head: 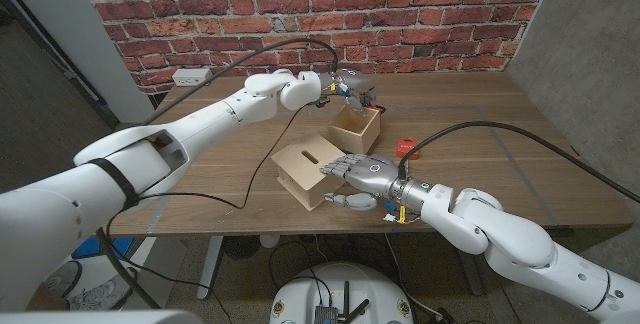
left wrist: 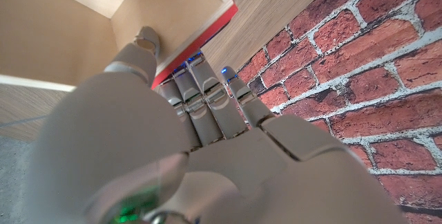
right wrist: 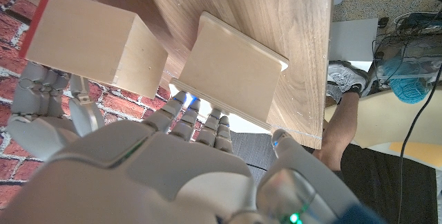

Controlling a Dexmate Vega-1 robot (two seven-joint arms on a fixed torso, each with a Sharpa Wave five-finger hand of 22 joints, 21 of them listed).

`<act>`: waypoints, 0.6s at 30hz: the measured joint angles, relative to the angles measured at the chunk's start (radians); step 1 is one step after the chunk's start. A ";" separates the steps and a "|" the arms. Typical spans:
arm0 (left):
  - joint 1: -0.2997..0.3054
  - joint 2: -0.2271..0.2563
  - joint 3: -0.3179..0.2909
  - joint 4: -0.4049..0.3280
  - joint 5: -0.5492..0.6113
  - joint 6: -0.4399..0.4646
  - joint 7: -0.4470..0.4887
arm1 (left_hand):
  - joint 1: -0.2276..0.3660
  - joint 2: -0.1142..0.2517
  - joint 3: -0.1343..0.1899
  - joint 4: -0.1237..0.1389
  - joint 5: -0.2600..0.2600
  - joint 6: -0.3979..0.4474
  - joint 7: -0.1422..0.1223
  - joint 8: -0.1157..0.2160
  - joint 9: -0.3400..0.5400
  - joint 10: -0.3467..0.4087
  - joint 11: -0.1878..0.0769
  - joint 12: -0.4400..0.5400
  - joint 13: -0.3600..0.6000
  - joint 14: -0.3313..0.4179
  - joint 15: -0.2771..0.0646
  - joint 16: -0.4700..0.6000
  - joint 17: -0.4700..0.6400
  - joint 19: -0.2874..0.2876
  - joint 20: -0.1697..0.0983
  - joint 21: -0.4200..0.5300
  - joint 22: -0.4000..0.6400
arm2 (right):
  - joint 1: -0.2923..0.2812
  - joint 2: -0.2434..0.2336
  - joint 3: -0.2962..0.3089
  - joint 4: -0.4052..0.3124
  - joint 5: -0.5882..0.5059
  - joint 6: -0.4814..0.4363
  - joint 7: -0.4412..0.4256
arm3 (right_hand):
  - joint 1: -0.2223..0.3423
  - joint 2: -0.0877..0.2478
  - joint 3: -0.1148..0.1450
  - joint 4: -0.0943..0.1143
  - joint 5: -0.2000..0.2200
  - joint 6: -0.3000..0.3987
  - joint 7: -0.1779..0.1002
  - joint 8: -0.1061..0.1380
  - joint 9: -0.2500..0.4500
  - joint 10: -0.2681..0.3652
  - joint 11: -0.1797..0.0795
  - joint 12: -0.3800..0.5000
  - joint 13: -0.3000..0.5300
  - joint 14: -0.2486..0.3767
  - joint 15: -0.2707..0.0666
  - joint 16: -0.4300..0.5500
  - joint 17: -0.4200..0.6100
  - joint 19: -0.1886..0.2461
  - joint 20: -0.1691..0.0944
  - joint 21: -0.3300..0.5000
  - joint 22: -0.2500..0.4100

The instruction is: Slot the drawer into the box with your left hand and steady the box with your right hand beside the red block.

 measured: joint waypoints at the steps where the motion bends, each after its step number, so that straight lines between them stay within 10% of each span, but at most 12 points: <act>1: 0.003 0.003 -0.002 -0.007 0.000 0.000 -0.002 | -0.002 0.002 0.000 0.000 0.000 0.000 0.000 0.001 0.000 0.000 0.000 0.000 0.000 0.000 0.000 0.000 0.000 0.000 0.000 0.000 0.000 | -0.001 0.000 0.001 0.000 0.001 0.000 0.000 | 0.000 0.000 0.000 0.000 0.000 0.000 0.000 0.000 0.000 0.000 0.000 0.000 0.000 0.000 0.000 0.000 0.000 0.000 0.000 0.000 0.000; 18: 0.012 0.015 -0.015 -0.010 0.016 -0.050 0.014 | -0.002 0.002 0.000 0.000 -0.001 -0.004 0.000 0.004 0.000 0.000 0.000 -0.001 0.001 0.002 -0.002 -0.001 -0.001 -0.006 0.002 0.000 0.000 | -0.002 0.008 -0.003 0.008 -0.006 0.007 -0.023 | -0.004 -0.004 0.003 -0.003 0.006 0.000 0.000 0.000 0.000 0.000 0.000 -0.001 0.006 0.000 0.000 0.000 0.003 0.015 -0.004 0.000 0.000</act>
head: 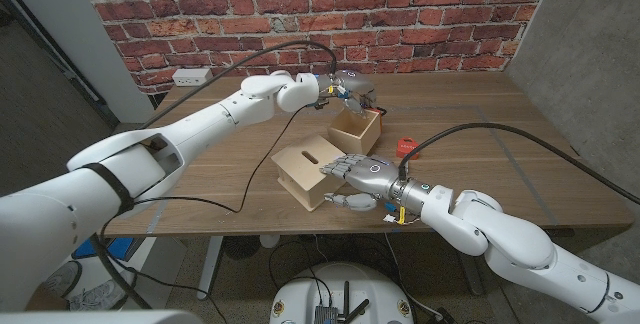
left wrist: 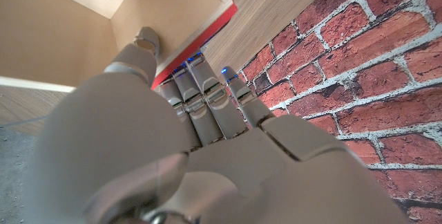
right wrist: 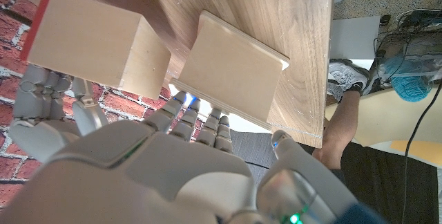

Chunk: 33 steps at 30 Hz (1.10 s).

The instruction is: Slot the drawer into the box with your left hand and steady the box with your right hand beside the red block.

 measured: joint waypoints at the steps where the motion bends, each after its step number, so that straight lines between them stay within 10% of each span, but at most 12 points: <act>1: -0.005 -0.003 0.002 0.008 0.002 -0.009 0.004 | 0.000 0.000 0.000 0.000 -0.001 0.000 0.000 0.000 0.000 0.000 0.000 0.000 0.000 0.000 0.000 0.000 0.000 -0.002 0.002 0.000 0.000 | 0.001 0.002 -0.001 0.002 0.000 0.001 -0.002 | 0.000 0.000 0.001 -0.001 0.000 0.000 0.000 0.000 0.000 0.003 -0.003 0.000 0.002 0.000 0.000 0.000 0.001 0.001 -0.001 0.000 0.000; 33: -0.079 -0.034 0.056 0.107 0.030 -0.132 -0.022 | -0.004 0.004 -0.004 0.002 0.002 0.001 0.007 -0.005 0.000 0.000 0.000 0.001 -0.001 -0.003 -0.001 -0.002 0.000 -0.001 0.002 0.000 0.000 | 0.019 0.026 -0.016 0.037 0.005 0.009 -0.052 | -0.016 -0.003 0.005 0.003 0.000 0.004 0.004 0.000 0.000 0.016 -0.005 -0.007 -0.001 0.000 0.000 0.000 0.002 0.012 -0.002 0.000 0.000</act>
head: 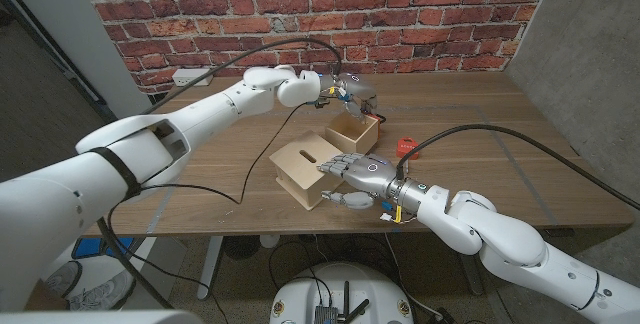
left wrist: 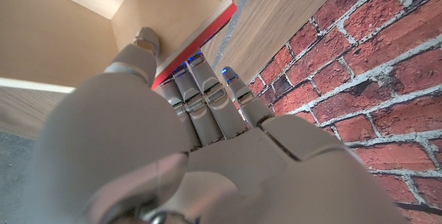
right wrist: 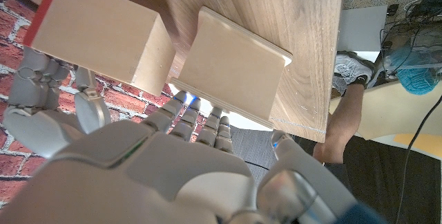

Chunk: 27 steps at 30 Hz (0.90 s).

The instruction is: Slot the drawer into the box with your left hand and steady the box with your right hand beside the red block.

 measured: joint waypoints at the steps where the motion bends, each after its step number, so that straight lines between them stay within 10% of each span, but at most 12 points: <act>1: -0.002 0.001 0.001 0.000 0.002 -0.002 -0.001 | 0.000 0.000 0.000 0.000 -0.001 0.000 0.000 0.000 0.000 0.000 0.000 0.000 0.000 0.000 0.000 0.000 0.000 -0.002 -0.002 0.000 0.000 | 0.000 0.000 0.000 0.000 0.000 0.000 -0.002 | 0.000 0.000 0.000 0.000 0.000 0.000 0.000 0.000 0.000 0.000 0.000 0.000 0.000 0.000 0.000 0.000 0.000 0.000 0.000 0.000 0.000; 27: 0.027 0.024 -0.005 -0.047 0.050 0.001 0.038 | -0.007 0.007 0.000 0.000 -0.002 -0.002 0.001 -0.003 0.000 0.000 0.000 0.000 0.000 -0.009 0.002 -0.001 -0.001 -0.005 -0.005 0.000 0.000 | -0.020 -0.009 0.007 0.000 0.002 -0.013 -0.035 | -0.004 -0.004 0.003 -0.003 0.004 0.000 0.000 0.000 0.000 -0.001 0.000 0.003 -0.002 0.000 0.000 -0.001 0.005 0.005 0.005 0.000 0.000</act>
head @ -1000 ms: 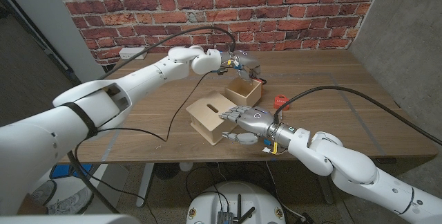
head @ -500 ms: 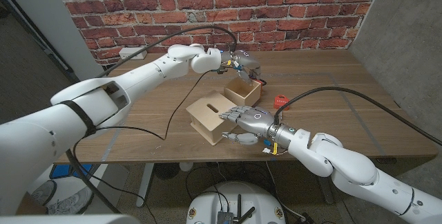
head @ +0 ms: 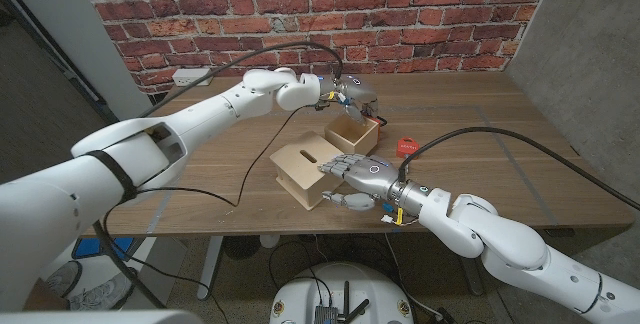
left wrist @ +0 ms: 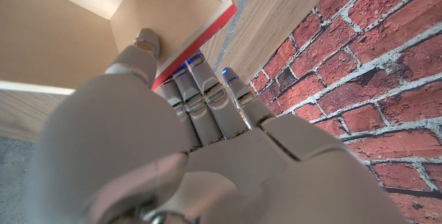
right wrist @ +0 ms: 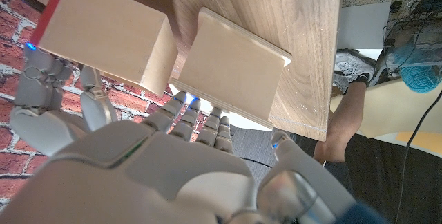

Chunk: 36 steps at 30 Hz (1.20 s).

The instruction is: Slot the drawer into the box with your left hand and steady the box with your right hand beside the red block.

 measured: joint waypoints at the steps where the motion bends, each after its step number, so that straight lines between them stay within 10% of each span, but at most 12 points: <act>1: 0.002 0.001 -0.001 -0.003 0.000 0.002 0.000 | -0.001 0.001 0.000 0.000 0.002 0.000 0.000 0.000 0.000 0.000 0.000 0.000 0.000 0.000 0.000 0.000 0.000 0.000 0.000 0.000 0.000 | -0.001 0.000 0.000 0.000 0.001 -0.001 -0.001 | 0.000 0.000 0.000 0.000 0.000 0.000 0.000 0.000 0.000 0.000 0.000 0.000 0.000 0.000 0.000 -0.001 0.000 0.000 0.000 0.000 0.000; 36: -0.013 0.005 -0.001 0.036 -0.008 -0.055 -0.006 | -0.006 0.006 0.000 0.000 0.001 -0.003 -0.007 0.004 -0.005 -0.005 -0.005 -0.002 -0.005 -0.014 0.007 0.000 0.002 -0.005 0.006 0.000 0.000 | -0.002 0.005 -0.002 -0.001 0.011 -0.009 -0.015 | 0.000 0.000 0.000 0.000 0.000 0.005 0.005 0.000 0.000 0.005 0.006 0.001 0.001 0.000 0.000 -0.001 0.000 0.011 -0.004 -0.001 0.000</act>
